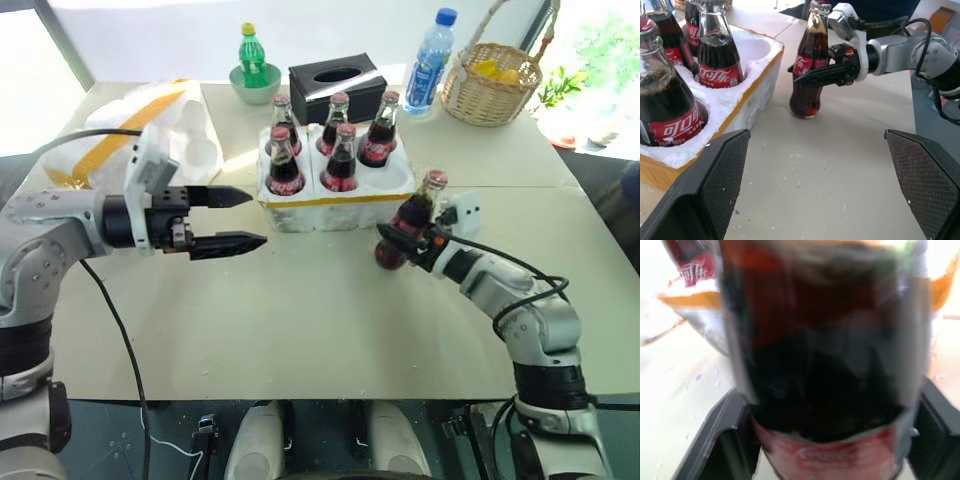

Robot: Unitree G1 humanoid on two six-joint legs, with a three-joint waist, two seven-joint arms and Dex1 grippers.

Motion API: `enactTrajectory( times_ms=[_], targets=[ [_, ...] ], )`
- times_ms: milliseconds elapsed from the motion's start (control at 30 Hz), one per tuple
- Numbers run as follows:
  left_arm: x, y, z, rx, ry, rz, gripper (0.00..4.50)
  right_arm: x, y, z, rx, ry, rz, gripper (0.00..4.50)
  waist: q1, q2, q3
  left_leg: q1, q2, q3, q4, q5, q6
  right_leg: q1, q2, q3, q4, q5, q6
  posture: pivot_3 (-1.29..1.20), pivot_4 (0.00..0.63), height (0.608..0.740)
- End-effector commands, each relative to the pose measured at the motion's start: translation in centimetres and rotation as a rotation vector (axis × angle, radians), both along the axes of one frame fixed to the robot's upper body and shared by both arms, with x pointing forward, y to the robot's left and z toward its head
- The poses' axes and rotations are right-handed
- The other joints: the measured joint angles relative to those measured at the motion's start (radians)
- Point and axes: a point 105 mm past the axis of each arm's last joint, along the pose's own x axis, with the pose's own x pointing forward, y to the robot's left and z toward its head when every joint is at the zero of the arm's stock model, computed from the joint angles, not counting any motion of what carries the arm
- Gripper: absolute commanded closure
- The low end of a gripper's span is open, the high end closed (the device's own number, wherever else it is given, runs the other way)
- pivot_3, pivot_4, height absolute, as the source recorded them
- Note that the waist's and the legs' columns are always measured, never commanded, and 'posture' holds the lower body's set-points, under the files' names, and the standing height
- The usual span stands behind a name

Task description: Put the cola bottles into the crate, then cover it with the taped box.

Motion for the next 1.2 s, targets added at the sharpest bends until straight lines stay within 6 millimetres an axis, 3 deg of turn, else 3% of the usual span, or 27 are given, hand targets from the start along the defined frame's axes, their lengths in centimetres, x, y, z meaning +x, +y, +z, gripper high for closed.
enactTrajectory(
  times_ms=[33,67,167,200,333,400,500,600,800,900,933,1067,1200],
  targets=[
    [-0.1,-0.1,1.2,-0.005,-0.061,0.0,0.0,-0.7,0.4,3.2,0.017,-0.109,0.051,1.64,-0.001,0.0,0.0,0.0,0.0,0.0,0.0,0.0,0.0,0.0,0.0,0.0,0.0,0.0,0.0,0.0,0.15,0.74],
    [-0.1,0.0,1.2,-0.004,-0.063,0.006,0.0,-0.9,0.3,4.1,0.027,-0.13,0.063,1.64,-0.002,0.001,0.0,0.0,0.0,0.0,0.0,0.0,0.0,-0.001,0.0,0.0,0.0,0.0,0.0,0.0,0.15,0.74],
    [0.2,0.2,1.1,-0.018,-0.066,0.031,0.0,-1.8,0.3,9.8,0.065,-0.259,0.175,1.64,-0.001,0.004,0.003,-0.001,0.0,0.001,0.0,0.0,0.0,-0.001,0.0,0.0,0.0,0.0,0.0,0.0,0.15,0.74],
    [0.2,0.2,1.1,-0.022,-0.066,0.035,0.0,-1.7,0.3,10.8,0.066,-0.28,0.185,1.64,-0.002,0.004,0.003,-0.001,0.0,0.001,0.0,0.0,0.0,-0.002,-0.001,0.001,0.0,0.0,0.0,0.0,0.15,0.74],
    [0.7,0.2,1.1,-0.027,-0.075,0.048,0.0,1.8,0.0,13.9,0.028,-0.339,0.103,1.64,-0.008,0.004,0.003,0.0,0.0,0.002,-0.001,0.0,0.0,-0.003,0.001,0.001,0.001,0.0,0.0,0.0,0.15,0.74],
    [0.9,0.2,1.1,-0.029,-0.081,0.052,0.0,3.2,0.2,14.4,0.014,-0.349,0.076,1.64,-0.01,0.004,0.003,0.0,0.0,0.001,-0.002,0.0,0.0,-0.002,0.001,0.001,0.001,0.0,-0.001,0.0,0.15,0.74],
    [1.1,0.2,1.2,-0.032,-0.092,0.063,0.0,5.6,1.2,14.2,-0.036,-0.35,0.042,1.64,-0.011,0.003,0.003,-0.001,0.0,0.002,-0.002,0.0,0.0,-0.002,0.001,0.001,0.0,-0.001,-0.001,0.0,0.15,0.74],
    [1.1,0.3,1.4,-0.031,-0.099,0.07,0.0,7.0,2.0,12.5,-0.104,-0.311,0.04,1.64,-0.012,0.004,0.003,-0.001,0.0,0.002,-0.002,0.0,0.0,-0.003,0.001,0.001,0.001,-0.001,-0.001,0.0,0.15,0.74],
    [0.8,0.8,1.3,-0.023,-0.104,0.101,0.0,7.7,3.0,8.5,-0.172,-0.201,0.069,1.64,-0.009,0.004,0.003,-0.003,0.0,0.002,-0.004,0.0,0.0,-0.004,0.001,0.001,0.0,-0.001,-0.001,0.0,0.15,0.74],
    [0.7,1.2,1.2,-0.008,-0.105,0.128,0.0,7.9,2.9,7.3,-0.206,-0.173,0.059,0.23,-0.011,0.004,0.003,-0.002,0.0,0.002,-0.005,0.0,-0.001,-0.004,0.001,0.001,0.0,-0.001,-0.001,0.0,0.15,0.74],
    [0.7,1.5,1.2,-0.003,-0.106,0.141,0.0,8.0,2.8,7.2,-0.221,-0.175,0.054,0.03,-0.014,0.004,0.003,-0.002,0.0,0.002,-0.005,0.0,-0.001,-0.003,0.001,0.001,0.0,-0.001,-0.001,0.0,0.15,0.74],
    [0.0,3.6,1.9,0.019,-0.118,0.219,0.0,7.3,1.5,8.7,-0.241,-0.207,0.054,0.03,-0.027,0.004,0.003,-0.002,0.0,0.002,-0.005,0.001,-0.002,-0.003,0.0,0.001,0.0,-0.001,-0.001,0.0,0.15,0.74],
    [-1.2,7.2,2.7,0.078,-0.118,0.381,0.0,5.5,-1.3,10.9,-0.322,-0.255,0.074,0.03,-0.025,0.004,0.003,-0.002,0.001,0.002,-0.007,0.001,-0.002,-0.005,0.0,0.001,0.0,-0.001,-0.001,0.0,0.15,0.74]
  ],
)
